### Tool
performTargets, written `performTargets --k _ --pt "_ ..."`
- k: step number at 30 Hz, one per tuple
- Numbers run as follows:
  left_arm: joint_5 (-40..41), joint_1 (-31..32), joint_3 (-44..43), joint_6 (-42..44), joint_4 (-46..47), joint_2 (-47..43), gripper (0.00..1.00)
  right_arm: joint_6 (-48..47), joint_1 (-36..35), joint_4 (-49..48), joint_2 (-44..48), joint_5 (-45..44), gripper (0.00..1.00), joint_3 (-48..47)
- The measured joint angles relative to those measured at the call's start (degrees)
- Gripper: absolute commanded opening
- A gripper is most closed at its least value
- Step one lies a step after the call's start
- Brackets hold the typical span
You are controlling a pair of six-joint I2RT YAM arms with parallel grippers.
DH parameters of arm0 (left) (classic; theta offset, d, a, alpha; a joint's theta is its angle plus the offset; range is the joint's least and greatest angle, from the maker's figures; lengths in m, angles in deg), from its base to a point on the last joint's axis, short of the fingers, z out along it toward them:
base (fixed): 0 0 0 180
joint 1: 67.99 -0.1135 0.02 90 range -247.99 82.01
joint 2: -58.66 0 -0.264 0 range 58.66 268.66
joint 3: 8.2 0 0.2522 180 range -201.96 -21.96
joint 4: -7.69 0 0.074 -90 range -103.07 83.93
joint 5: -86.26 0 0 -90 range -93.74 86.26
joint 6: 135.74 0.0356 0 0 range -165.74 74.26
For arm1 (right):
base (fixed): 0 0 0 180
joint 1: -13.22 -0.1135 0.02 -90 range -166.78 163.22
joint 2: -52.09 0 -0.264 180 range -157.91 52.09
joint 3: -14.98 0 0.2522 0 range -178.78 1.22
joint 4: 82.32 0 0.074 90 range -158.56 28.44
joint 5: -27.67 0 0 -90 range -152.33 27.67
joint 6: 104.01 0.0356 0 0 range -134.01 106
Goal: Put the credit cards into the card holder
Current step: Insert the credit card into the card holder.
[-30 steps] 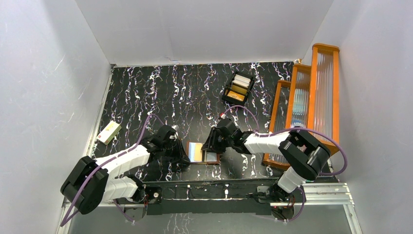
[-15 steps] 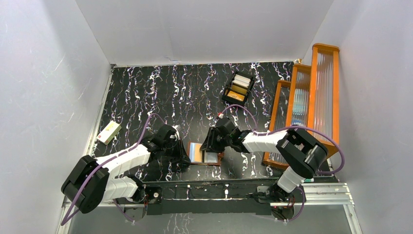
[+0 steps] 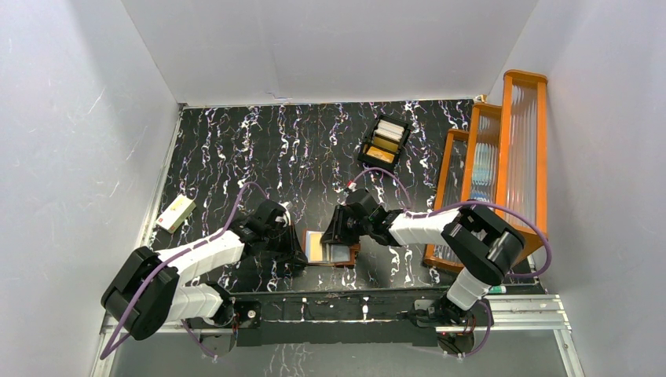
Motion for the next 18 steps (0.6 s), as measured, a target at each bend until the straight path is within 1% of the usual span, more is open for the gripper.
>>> performTargets --k 6,10,13,18 --pt "-0.09 0.00 -0.02 0.04 -0.44 0.00 0.00 -0.61 -0.02 -1.75 -0.94 1.68 0.34 0.00" --pt "-0.11 0.00 -0.22 0.02 -1.20 -0.02 0.00 -0.90 -0.02 -1.62 -1.33 2.14 0.39 0.00" --pt "-0.02 0.00 -0.50 0.02 -1.62 -0.44 0.00 -1.49 -0.04 0.68 -0.85 1.97 0.39 -0.50" --pt "-0.02 0.02 -1.07 0.04 -2.23 -2.97 0.00 -2.78 -0.35 6.38 2.56 0.31 0.36 -0.68"
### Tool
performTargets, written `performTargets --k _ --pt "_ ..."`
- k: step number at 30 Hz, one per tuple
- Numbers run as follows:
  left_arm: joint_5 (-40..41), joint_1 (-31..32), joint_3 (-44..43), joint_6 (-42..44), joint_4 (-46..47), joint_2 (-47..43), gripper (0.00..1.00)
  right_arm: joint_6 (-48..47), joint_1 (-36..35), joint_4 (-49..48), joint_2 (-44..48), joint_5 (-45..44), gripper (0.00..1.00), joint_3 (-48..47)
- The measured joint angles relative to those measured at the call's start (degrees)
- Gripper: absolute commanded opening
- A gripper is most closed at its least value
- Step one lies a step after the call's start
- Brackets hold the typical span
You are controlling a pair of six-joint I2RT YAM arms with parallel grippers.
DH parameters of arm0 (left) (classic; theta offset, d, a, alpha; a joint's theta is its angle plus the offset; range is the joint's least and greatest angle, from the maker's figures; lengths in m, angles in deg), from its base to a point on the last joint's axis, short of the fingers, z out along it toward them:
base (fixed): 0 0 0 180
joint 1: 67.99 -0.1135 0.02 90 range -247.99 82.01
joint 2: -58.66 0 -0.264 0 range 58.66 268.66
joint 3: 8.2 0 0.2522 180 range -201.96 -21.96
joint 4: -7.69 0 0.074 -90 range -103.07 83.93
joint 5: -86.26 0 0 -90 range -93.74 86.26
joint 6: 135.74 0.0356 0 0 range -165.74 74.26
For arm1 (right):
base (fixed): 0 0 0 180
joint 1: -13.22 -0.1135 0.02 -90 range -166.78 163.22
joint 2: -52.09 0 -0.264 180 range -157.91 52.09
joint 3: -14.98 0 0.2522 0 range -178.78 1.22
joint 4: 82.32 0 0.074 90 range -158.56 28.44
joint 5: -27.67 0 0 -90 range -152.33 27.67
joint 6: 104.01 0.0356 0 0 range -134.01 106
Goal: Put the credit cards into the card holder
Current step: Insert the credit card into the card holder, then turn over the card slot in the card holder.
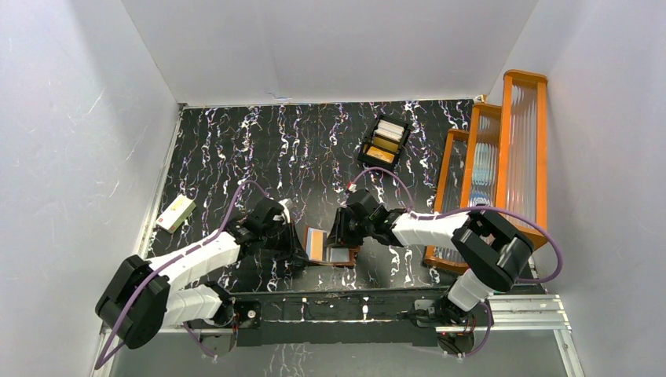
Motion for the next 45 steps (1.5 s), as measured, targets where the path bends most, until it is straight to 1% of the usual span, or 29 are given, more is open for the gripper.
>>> performTargets --k 8,12,14,17,19,23,27,29,32,36,37,45 --pt "-0.92 -0.02 -0.24 -0.61 0.76 -1.25 0.00 -1.68 0.00 1.84 1.16 -1.70 0.28 0.46" --pt "-2.40 -0.02 0.13 -1.60 3.54 -2.86 0.01 -1.84 0.00 1.60 0.94 -1.77 0.27 0.68" --pt "-2.64 -0.02 0.85 -2.34 4.96 -4.59 0.16 -1.81 0.00 0.81 0.87 -1.75 0.27 1.14" --pt "-2.38 0.00 1.16 -3.08 5.42 -6.14 0.30 -1.84 -0.02 0.48 0.87 -1.64 0.27 1.70" --pt "-2.14 0.00 1.16 -3.30 5.79 -6.32 0.32 -1.81 -0.04 0.44 0.87 -1.62 0.27 2.16" --pt "-1.99 0.00 1.18 -3.43 6.67 -5.62 0.33 -1.84 -0.04 0.11 0.87 -1.60 0.27 2.34" --pt "-1.57 0.00 1.18 -3.41 7.82 -4.50 0.32 -1.84 -0.04 -0.13 0.87 -1.60 0.27 2.38" --pt "-1.16 0.00 1.18 -3.23 8.22 -3.91 0.29 -1.86 -0.04 -0.28 0.87 -1.60 0.27 2.43" --pt "-0.52 0.00 1.18 -2.80 8.52 -3.21 0.20 -1.88 -0.04 -0.48 0.87 -1.60 0.27 2.43" --pt "0.04 0.00 1.18 -2.29 9.05 -2.40 0.03 -1.88 -0.04 -0.52 0.83 -1.60 0.27 2.43" --pt "0.09 0.00 1.18 -2.12 9.14 -2.23 0.00 -1.88 -0.04 -0.61 0.72 -1.57 0.26 2.43" --pt "-1.64 0.00 1.18 -1.73 11.65 -1.92 0.00 -1.86 -0.02 -2.54 -0.98 -0.52 0.27 2.10"
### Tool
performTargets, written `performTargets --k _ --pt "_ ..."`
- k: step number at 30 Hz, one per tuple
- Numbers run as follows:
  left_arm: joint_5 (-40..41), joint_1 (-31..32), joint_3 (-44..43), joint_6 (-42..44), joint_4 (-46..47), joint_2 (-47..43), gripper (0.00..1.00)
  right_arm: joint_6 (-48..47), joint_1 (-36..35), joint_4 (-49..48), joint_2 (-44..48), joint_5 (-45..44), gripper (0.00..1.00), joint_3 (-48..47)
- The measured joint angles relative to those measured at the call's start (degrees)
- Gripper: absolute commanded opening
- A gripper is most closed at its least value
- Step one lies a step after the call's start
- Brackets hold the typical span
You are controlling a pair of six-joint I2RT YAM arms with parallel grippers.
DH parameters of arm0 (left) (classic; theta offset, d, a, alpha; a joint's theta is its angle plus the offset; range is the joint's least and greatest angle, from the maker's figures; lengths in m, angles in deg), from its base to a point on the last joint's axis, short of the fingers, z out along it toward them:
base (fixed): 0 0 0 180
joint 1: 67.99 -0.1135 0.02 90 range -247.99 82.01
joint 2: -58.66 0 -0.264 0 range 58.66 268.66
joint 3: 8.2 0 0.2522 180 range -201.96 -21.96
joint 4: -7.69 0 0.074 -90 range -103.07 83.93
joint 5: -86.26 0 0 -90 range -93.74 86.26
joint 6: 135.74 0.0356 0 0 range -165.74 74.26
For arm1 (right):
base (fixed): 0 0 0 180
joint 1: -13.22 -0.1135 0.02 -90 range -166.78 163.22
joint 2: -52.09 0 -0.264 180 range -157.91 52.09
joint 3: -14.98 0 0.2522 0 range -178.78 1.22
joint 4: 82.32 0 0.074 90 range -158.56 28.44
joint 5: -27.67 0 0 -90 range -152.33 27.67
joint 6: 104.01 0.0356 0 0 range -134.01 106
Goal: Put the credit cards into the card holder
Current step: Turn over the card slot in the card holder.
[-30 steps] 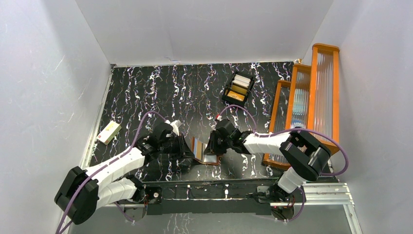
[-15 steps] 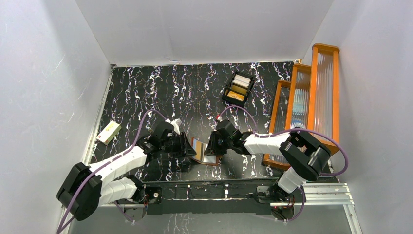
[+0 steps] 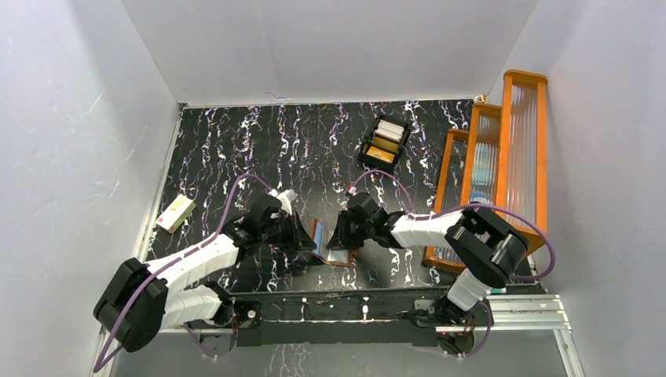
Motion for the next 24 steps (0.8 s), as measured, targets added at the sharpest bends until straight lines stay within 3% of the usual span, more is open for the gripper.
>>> performTargets --k 13,24 --pt "-1.16 0.00 -0.17 1.97 -0.57 -1.90 0.00 -1.51 -0.31 -0.57 -0.20 0.70 0.36 -0.46" --pt "9.66 1.53 -12.37 8.00 -16.87 -2.10 0.00 -3.78 -0.42 9.25 8.46 -4.24 0.47 -1.33"
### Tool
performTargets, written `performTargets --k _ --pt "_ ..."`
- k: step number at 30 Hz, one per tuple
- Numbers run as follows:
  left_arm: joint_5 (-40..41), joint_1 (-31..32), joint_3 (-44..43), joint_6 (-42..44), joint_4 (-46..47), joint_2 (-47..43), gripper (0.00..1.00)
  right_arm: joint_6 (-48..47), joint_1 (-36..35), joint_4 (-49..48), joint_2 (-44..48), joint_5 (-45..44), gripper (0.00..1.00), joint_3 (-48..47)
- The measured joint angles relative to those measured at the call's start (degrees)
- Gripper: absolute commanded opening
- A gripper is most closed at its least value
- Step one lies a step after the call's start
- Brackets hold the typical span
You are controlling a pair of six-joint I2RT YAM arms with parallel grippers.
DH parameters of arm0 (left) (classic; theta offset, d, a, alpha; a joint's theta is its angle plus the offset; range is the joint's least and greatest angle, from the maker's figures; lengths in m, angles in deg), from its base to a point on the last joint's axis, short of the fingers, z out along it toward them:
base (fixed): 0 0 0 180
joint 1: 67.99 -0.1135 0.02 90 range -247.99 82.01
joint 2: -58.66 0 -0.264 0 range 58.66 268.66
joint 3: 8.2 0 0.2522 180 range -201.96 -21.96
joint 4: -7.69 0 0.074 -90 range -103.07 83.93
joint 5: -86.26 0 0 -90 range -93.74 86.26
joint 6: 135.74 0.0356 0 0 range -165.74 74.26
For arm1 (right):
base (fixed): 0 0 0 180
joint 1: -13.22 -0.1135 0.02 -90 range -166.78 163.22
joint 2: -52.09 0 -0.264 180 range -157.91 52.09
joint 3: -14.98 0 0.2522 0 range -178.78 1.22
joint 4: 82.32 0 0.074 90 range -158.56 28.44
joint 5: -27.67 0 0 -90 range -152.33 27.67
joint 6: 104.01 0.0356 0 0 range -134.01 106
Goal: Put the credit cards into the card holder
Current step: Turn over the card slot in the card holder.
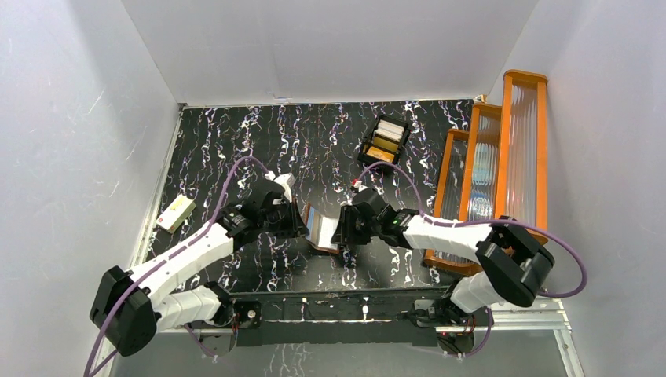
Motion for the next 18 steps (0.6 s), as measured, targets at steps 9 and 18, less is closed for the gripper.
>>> performTargets --k 9,18 --pt "8.66 3.78 -7.41 0.74 -10.03 5.25 0.00 1.27 0.00 1.90 1.86 -2.64 0.42 -1.51" --pt "14.10 8.63 -14.01 -0.31 -16.79 14.36 0.00 1.01 0.00 1.84 -6.14 -3.50 0.37 -5.64"
